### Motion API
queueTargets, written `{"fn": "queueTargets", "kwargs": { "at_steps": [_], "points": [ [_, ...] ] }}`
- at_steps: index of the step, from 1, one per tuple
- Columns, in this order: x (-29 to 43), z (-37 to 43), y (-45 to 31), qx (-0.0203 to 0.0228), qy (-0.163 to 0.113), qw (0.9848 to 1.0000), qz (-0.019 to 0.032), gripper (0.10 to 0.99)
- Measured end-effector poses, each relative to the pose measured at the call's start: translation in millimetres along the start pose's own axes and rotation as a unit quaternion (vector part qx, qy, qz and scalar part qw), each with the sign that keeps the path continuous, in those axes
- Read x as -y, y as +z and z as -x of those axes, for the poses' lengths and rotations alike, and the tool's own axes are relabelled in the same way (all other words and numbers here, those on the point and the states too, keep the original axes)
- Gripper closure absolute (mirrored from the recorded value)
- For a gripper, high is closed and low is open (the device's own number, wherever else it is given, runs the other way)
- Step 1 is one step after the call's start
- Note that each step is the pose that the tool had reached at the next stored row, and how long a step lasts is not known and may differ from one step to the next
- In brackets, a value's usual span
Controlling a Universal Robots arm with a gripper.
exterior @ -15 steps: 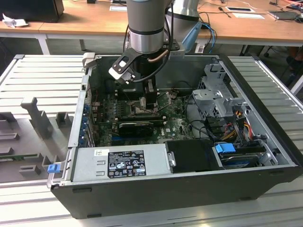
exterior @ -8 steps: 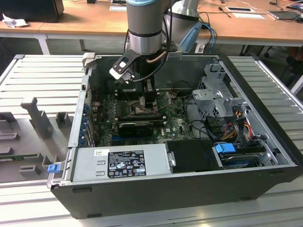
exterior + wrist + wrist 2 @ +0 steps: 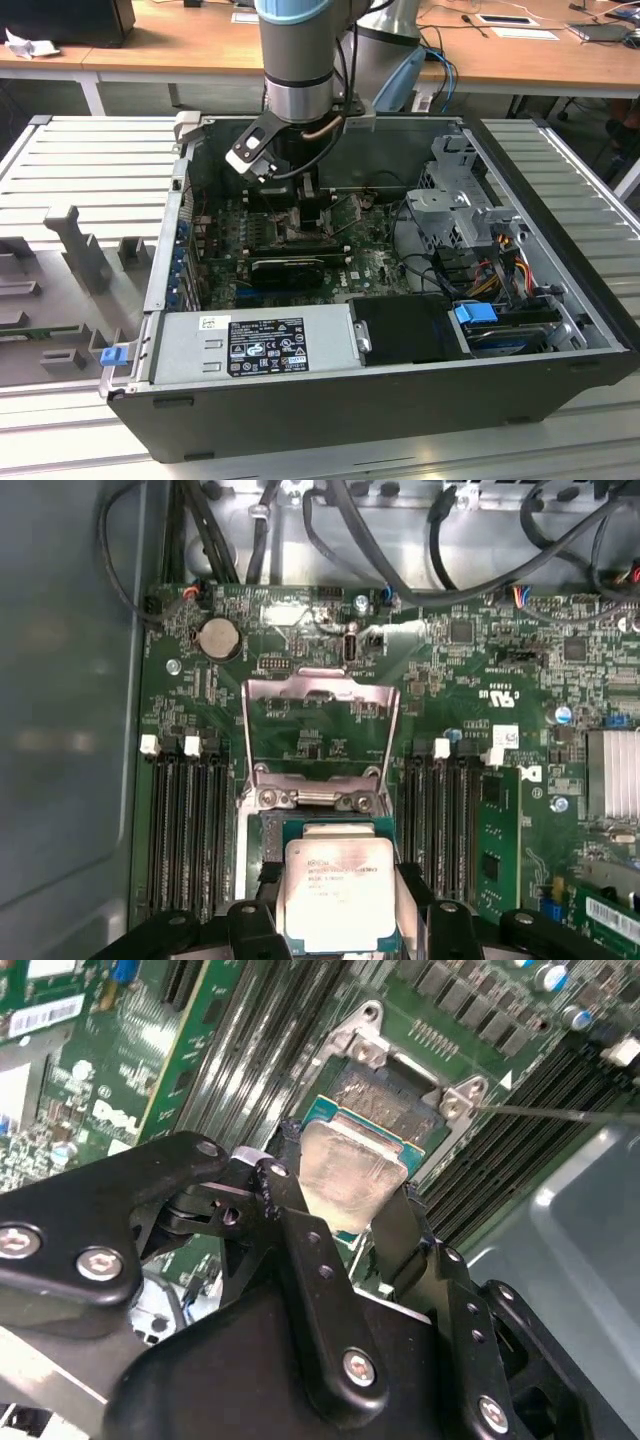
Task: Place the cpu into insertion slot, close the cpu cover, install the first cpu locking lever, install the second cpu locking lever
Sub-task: 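Place the cpu into insertion slot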
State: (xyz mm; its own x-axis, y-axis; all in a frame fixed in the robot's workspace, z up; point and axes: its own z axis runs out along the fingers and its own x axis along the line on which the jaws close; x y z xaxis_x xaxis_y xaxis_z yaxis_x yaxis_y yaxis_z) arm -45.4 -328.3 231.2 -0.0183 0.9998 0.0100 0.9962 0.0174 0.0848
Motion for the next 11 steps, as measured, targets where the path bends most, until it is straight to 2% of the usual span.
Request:
{"fn": "queueTargets", "kwargs": {
  "at_steps": [3, 5, 11],
  "points": [
    [2.0, -1.0, 6.0, 0.0011, 0.013, 0.9999, 0.0001, 0.561],
    [2.5, -4.8, 11.3, 0.0008, 0.013, 0.9999, 0.0001, 0.561],
    [3.5, -8.8, 19.1, 0.0008, 0.013, 0.9999, 0.0001, 0.561]
  ]
}}
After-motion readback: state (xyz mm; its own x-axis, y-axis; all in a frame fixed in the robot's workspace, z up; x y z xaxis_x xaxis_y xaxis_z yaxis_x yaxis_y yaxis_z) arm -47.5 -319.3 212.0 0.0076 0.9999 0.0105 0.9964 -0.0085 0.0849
